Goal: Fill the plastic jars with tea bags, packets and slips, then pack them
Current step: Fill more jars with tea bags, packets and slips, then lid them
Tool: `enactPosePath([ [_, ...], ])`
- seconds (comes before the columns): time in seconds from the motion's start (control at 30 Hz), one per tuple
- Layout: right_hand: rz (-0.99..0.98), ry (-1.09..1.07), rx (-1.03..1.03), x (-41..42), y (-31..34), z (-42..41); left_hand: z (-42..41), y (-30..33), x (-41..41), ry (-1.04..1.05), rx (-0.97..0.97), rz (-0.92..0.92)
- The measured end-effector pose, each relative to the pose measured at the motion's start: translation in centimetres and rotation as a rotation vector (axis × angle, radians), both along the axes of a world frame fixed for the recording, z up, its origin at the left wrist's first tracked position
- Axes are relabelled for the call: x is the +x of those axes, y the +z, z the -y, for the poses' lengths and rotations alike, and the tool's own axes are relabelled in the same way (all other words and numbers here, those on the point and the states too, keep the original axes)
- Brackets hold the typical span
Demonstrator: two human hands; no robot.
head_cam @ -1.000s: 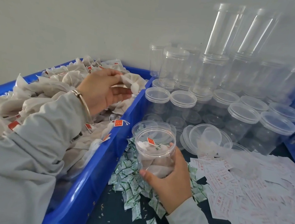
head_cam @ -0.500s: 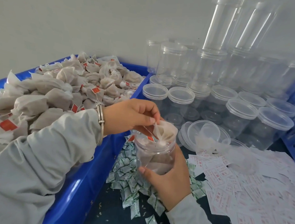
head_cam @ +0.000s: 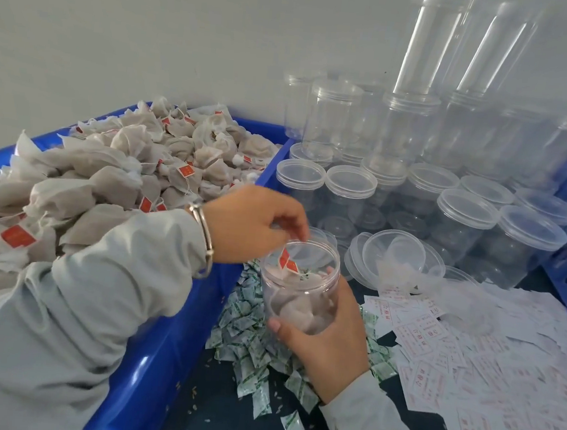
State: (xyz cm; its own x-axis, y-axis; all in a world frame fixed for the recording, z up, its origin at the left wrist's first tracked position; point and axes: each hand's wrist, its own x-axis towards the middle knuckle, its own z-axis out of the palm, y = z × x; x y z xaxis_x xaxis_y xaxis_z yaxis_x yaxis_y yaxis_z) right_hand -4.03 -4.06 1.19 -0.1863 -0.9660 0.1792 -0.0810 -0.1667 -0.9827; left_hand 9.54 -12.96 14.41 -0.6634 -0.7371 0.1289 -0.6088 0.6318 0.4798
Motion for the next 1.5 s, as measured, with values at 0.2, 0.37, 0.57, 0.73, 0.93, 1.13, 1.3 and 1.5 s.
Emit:
enactPosePath([
  [0.2,-0.052,-0.003,0.035,-0.2,-0.6,0.2,5.0,0.4,4.6,0.529,-0.158,-0.039],
  [0.37,-0.092,-0.028,0.058,-0.2,-0.7,0.1,6.8,-1.9,5.9,0.694,-0.134,0.379],
  [0.57,-0.058,-0.012,0.041,-0.2,-0.6,0.1,6.7,-3.6,4.7,0.374,0.088,0.496],
  [0.73,-0.069,-0.007,0.038,-0.2,-0.5,0.2,6.9,-4.2,4.6,0.326,0.089,0.746],
  [0.93,-0.065,0.005,0.053,0.0,-0.4,0.1,7.3,-4.9,4.2,0.433,0.062,0.872],
  [1.13,-0.040,0.022,0.063,-0.1,-0.6,0.1,7.7,-5.2,3.6,0.497,0.058,0.912],
  [1.3,-0.033,0.036,0.073,-0.1,-0.5,0.0,7.9,-4.5,4.2,0.582,-0.020,0.801],
  [1.5,-0.036,0.032,0.055,-0.2,-0.4,0.1,7.8,-2.7,5.3,0.764,0.021,0.009],
])
